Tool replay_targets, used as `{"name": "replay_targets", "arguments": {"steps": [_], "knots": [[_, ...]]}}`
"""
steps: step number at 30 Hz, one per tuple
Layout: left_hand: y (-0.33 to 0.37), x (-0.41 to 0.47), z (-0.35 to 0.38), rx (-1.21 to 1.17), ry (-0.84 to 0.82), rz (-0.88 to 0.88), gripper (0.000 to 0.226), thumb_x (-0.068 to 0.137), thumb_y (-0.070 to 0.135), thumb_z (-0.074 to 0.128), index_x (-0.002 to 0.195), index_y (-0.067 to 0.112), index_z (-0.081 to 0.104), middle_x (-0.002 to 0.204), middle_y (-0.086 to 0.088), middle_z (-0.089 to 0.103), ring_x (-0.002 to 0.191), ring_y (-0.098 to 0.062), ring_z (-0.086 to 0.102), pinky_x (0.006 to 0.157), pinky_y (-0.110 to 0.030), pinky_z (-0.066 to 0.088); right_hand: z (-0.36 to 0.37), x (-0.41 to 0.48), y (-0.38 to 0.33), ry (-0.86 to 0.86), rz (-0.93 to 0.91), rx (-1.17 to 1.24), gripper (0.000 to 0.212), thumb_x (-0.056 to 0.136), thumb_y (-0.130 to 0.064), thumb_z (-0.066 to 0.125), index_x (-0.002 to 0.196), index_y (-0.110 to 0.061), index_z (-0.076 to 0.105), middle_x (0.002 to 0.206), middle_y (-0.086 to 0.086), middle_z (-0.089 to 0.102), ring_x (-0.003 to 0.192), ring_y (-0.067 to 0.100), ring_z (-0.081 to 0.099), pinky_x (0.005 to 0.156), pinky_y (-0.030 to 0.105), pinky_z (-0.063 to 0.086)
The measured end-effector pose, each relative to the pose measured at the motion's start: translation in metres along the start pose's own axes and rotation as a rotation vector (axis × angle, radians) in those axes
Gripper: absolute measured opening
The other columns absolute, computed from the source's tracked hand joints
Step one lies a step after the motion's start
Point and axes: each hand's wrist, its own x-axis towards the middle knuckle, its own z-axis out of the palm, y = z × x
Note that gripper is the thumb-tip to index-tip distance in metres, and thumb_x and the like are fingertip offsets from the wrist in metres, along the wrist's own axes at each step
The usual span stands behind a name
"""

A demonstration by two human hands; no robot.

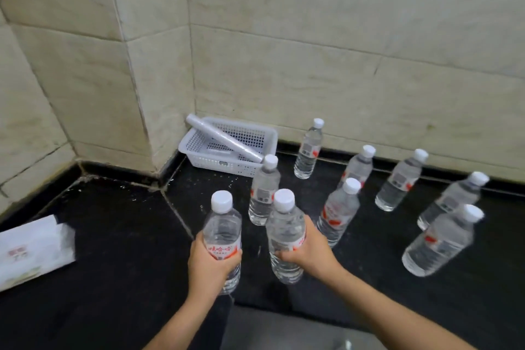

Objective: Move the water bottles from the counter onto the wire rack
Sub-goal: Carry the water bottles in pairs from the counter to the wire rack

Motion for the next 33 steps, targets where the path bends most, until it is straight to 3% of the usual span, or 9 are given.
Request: {"name": "replay_targets", "arguments": {"steps": [4, 8, 13, 17, 20, 23, 25, 29, 33], "knots": [[0.018, -0.049, 0.047, 0.004, -0.115, 0.077, 0.059, 0.054, 0.004, 0.083, 0.099, 0.024, 0.050, 0.106, -0.012, 0.063, 0.093, -0.026, 0.061, 0.080, -0.031, 0.044, -0.057, -0.052, 0.031, 0.119, 0.034, 0.045, 0.064, 0.058, -0.018, 0.080, 0.107, -0.038, 0.044, 0.095, -0.016, 0.063, 0.094, 0.007, 0.059, 0.082, 0.023, 0.043], [0.035, -0.116, 0.098, 0.027, -0.225, 0.130, 0.056, 0.057, 0.005, 0.082, 0.102, 0.019, 0.053, 0.108, -0.015, 0.062, 0.096, -0.029, 0.060, 0.082, -0.034, 0.047, -0.118, -0.126, 0.081, 0.248, 0.102, 0.094, 0.066, 0.057, -0.016, 0.080, 0.113, -0.029, 0.047, 0.105, -0.006, 0.065, 0.100, 0.015, 0.060, 0.088, 0.032, 0.047], [0.046, -0.226, 0.169, -0.001, -0.411, 0.122, 0.054, 0.060, 0.006, 0.081, 0.104, 0.017, 0.051, 0.110, -0.014, 0.062, 0.095, -0.028, 0.060, 0.081, -0.033, 0.046, -0.188, -0.242, 0.153, 0.406, 0.189, 0.117, 0.065, 0.059, -0.011, 0.082, 0.109, -0.025, 0.043, 0.105, -0.003, 0.060, 0.102, 0.018, 0.058, 0.089, 0.032, 0.046], [0.051, -0.308, 0.219, -0.006, -0.581, 0.133, 0.052, 0.060, 0.002, 0.081, 0.099, 0.018, 0.049, 0.101, -0.010, 0.062, 0.088, -0.024, 0.059, 0.077, -0.028, 0.042, -0.231, -0.321, 0.197, 0.546, 0.295, 0.141, 0.065, 0.058, -0.014, 0.080, 0.112, -0.014, 0.046, 0.105, -0.001, 0.059, 0.099, 0.018, 0.057, 0.085, 0.031, 0.045], [0.055, -0.355, 0.253, 0.003, -0.697, 0.159, 0.051, 0.060, 0.001, 0.081, 0.098, 0.018, 0.050, 0.089, 0.000, 0.062, 0.077, -0.013, 0.059, 0.065, -0.019, 0.043, -0.257, -0.367, 0.227, 0.647, 0.382, 0.148, 0.059, 0.050, -0.025, 0.074, 0.102, -0.013, 0.050, 0.092, -0.001, 0.062, 0.088, 0.017, 0.059, 0.072, 0.026, 0.044], [0.062, -0.388, 0.291, 0.012, -0.778, 0.198, 0.049, 0.061, 0.001, 0.080, 0.097, 0.018, 0.051, 0.085, 0.003, 0.061, 0.077, -0.014, 0.059, 0.062, -0.018, 0.042, -0.283, -0.394, 0.255, 0.746, 0.441, 0.158, 0.050, 0.054, -0.020, 0.076, 0.096, -0.014, 0.051, 0.087, 0.000, 0.063, 0.084, 0.019, 0.061, 0.073, 0.031, 0.047], [0.068, -0.404, 0.319, 0.025, -0.819, 0.219, 0.049, 0.061, 0.003, 0.080, 0.097, 0.017, 0.050, 0.088, -0.001, 0.062, 0.080, -0.019, 0.060, 0.066, -0.026, 0.044, -0.302, -0.405, 0.271, 0.803, 0.480, 0.157, 0.053, 0.049, -0.028, 0.075, 0.094, -0.020, 0.048, 0.088, -0.003, 0.063, 0.086, 0.019, 0.061, 0.076, 0.034, 0.048], [0.078, -0.423, 0.385, 0.066, -0.882, 0.272, 0.047, 0.059, 0.007, 0.080, 0.094, 0.016, 0.050, 0.092, -0.007, 0.064, 0.080, -0.023, 0.061, 0.067, -0.029, 0.047, -0.346, -0.417, 0.303, 0.890, 0.537, 0.152, 0.057, 0.041, -0.038, 0.071, 0.091, -0.027, 0.045, 0.090, -0.005, 0.063, 0.090, 0.020, 0.062, 0.080, 0.035, 0.049], [0.084, -0.442, 0.465, 0.096, -0.945, 0.289, 0.046, 0.058, 0.013, 0.080, 0.091, 0.019, 0.050, 0.098, -0.011, 0.062, 0.083, -0.026, 0.060, 0.071, -0.032, 0.045, -0.401, -0.424, 0.343, 0.967, 0.595, 0.136, 0.055, 0.050, -0.025, 0.079, 0.094, -0.026, 0.045, 0.093, -0.004, 0.063, 0.095, 0.021, 0.062, 0.084, 0.035, 0.049]]}}
